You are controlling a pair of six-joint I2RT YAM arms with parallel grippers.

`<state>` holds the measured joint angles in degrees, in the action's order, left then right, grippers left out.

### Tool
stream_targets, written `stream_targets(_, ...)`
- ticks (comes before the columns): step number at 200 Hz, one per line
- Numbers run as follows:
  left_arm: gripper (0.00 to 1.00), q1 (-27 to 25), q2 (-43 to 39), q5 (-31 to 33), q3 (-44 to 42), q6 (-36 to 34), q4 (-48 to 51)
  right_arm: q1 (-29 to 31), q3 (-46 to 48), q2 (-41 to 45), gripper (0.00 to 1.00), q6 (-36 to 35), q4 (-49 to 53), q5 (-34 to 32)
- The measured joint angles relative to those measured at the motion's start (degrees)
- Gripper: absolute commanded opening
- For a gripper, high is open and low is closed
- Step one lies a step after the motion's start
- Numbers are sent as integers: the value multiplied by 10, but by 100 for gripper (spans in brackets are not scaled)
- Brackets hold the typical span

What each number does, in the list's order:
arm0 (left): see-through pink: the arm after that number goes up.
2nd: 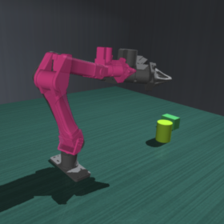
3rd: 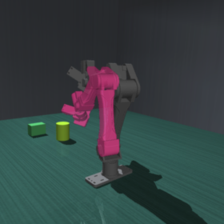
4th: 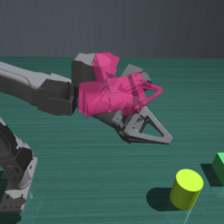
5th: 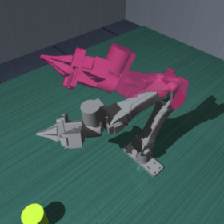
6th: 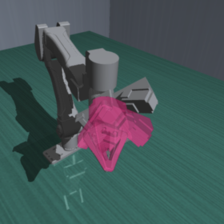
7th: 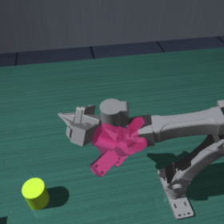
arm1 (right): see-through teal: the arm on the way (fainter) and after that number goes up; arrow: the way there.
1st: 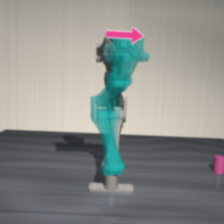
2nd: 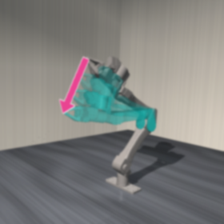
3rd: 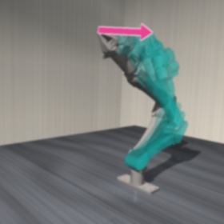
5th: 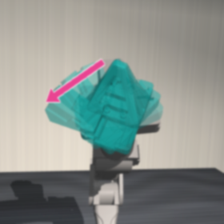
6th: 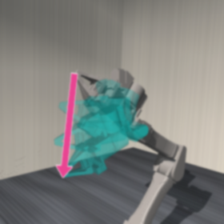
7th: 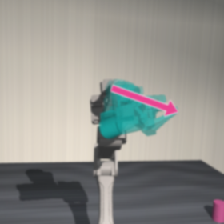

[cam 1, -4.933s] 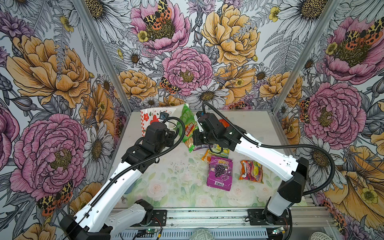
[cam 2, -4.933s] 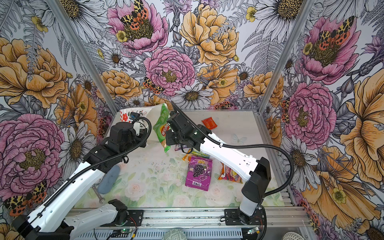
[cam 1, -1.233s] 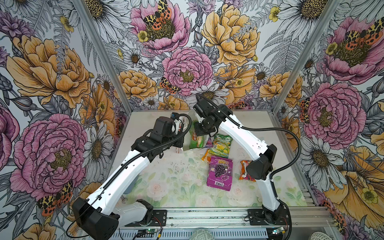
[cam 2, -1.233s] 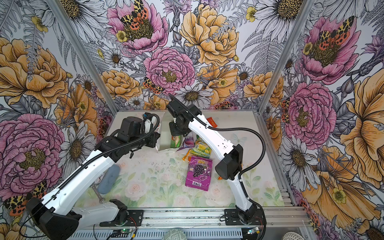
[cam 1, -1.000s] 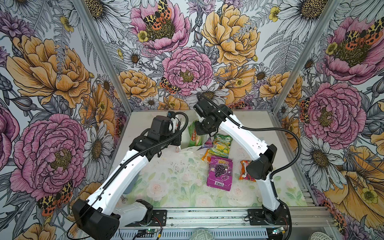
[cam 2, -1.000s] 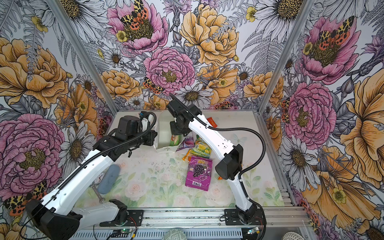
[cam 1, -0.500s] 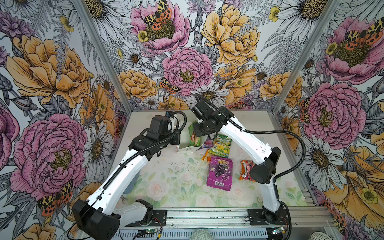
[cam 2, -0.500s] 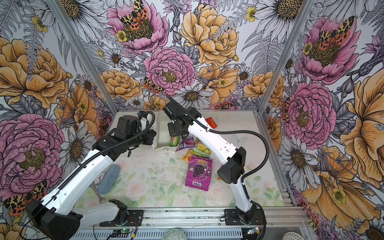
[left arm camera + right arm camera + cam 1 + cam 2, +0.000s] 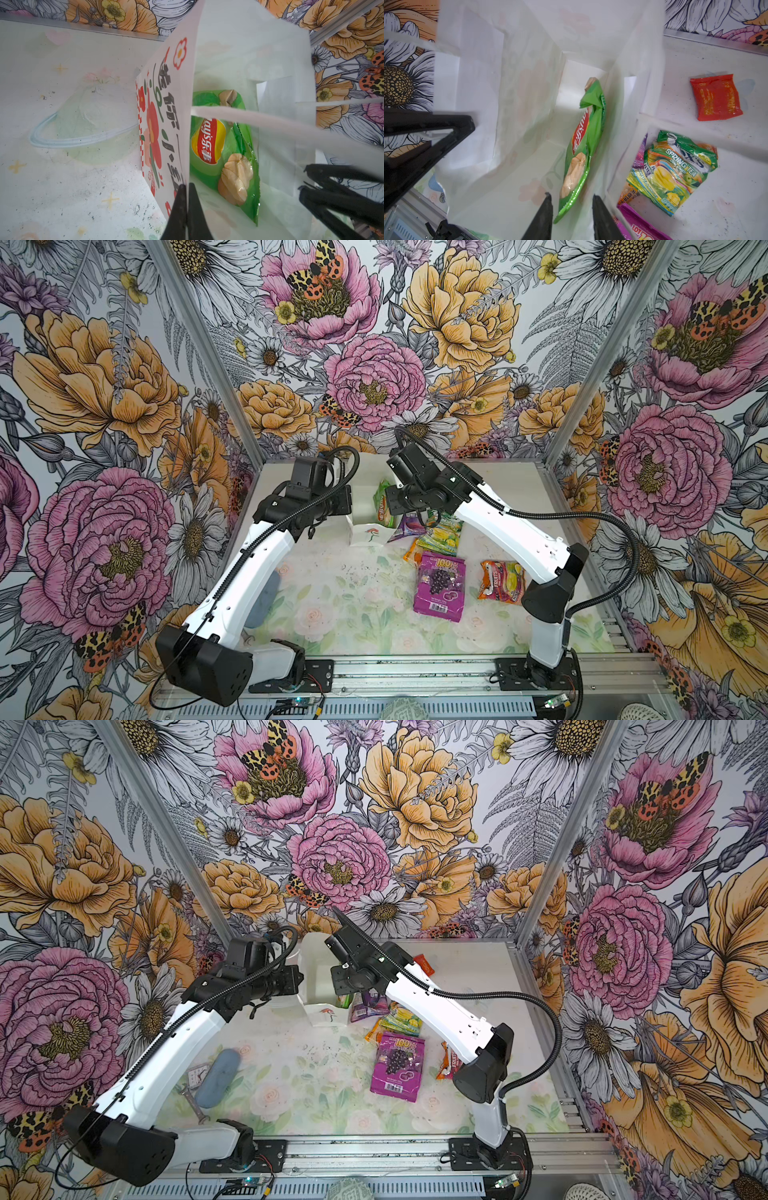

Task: Place the snacks into the paper bag
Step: 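Move the right gripper down to the purple grape candy bag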

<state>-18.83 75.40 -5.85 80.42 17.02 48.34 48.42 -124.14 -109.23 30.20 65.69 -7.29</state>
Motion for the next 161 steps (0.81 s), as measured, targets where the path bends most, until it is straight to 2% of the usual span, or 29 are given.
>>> stream_targets(30, 0, 5, 31, -22, 44, 29, 26, 0, 57, 52, 35, -3, -28, -5)
stream_targets(73, 0, 32, 80, -76, 63, 66, 35, -1, 265, 249, 39, 0, -117, -22)
stream_targets(102, 0, 44, 98, -82, 78, 69, 67, -7, 366, 357, 40, 4, -162, -41)
stream_targets(134, 0, 45, 101, -82, 99, 69, 79, -23, 494, 434, 49, 24, -196, -57)
stream_targets(161, 0, 51, 92, -93, 79, 69, 61, -43, 607, 476, 58, 68, -205, -63)
